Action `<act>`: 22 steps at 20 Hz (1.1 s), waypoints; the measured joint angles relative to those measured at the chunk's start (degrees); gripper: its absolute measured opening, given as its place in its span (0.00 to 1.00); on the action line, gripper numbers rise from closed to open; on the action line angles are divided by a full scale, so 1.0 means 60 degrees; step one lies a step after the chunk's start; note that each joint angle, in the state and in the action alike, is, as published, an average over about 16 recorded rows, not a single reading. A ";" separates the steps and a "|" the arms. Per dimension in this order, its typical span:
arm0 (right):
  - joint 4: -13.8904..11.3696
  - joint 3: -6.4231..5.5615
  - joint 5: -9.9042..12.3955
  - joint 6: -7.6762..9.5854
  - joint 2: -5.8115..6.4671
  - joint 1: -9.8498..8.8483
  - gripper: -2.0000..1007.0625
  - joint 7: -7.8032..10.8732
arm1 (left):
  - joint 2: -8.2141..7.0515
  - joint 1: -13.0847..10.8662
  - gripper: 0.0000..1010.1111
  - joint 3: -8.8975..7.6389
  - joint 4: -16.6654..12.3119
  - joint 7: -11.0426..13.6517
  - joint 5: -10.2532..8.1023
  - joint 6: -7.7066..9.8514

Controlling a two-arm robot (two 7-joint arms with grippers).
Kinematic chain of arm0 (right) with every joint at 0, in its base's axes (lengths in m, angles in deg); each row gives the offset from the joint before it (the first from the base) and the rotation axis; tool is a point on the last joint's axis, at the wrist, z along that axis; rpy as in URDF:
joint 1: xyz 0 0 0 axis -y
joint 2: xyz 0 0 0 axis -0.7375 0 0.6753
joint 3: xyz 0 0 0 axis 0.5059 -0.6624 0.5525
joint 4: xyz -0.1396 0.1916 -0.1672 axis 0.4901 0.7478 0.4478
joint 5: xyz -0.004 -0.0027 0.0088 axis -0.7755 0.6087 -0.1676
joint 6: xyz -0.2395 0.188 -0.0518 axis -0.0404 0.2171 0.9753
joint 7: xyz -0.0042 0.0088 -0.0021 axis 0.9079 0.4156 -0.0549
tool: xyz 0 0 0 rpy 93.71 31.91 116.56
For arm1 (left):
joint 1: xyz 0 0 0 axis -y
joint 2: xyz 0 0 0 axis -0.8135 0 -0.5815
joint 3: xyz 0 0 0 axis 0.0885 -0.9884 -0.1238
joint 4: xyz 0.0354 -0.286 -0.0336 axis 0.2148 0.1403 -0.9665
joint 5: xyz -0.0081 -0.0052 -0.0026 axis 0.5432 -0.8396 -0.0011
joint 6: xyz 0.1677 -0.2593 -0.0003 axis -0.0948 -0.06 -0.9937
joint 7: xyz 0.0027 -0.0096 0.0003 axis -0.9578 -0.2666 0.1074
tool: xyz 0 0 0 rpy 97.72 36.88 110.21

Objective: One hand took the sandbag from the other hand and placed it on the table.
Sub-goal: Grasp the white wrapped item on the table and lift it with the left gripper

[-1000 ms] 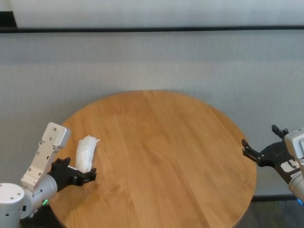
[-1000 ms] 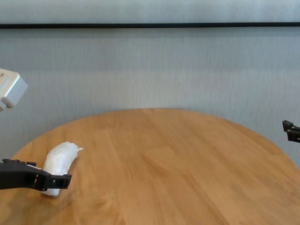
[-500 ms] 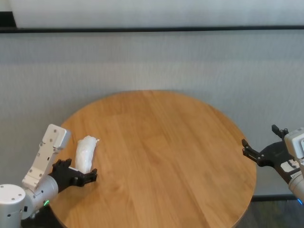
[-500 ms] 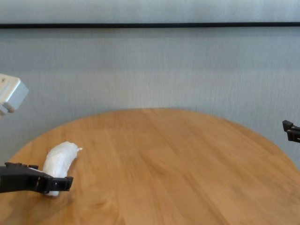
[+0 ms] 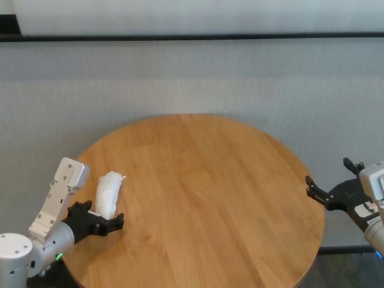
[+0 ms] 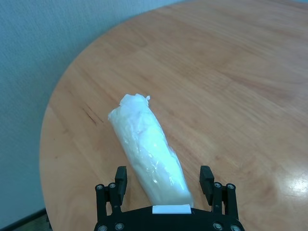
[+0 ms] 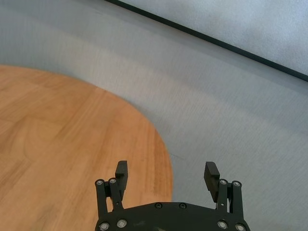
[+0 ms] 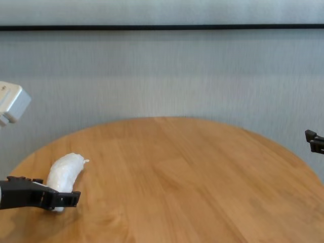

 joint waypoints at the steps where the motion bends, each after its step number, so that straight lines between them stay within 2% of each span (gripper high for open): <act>1: 0.0000 0.0000 0.0000 0.0000 0.0000 0.0000 0.99 0.0000 | 0.0013 0.0005 0.99 -0.0007 0.0017 0.0021 0.0021 -0.0004; 22: 0.0000 0.0000 0.0000 0.0000 0.0000 0.0000 0.99 0.0000 | 0.0268 0.0170 0.99 -0.0137 0.0306 0.0371 0.0496 0.0137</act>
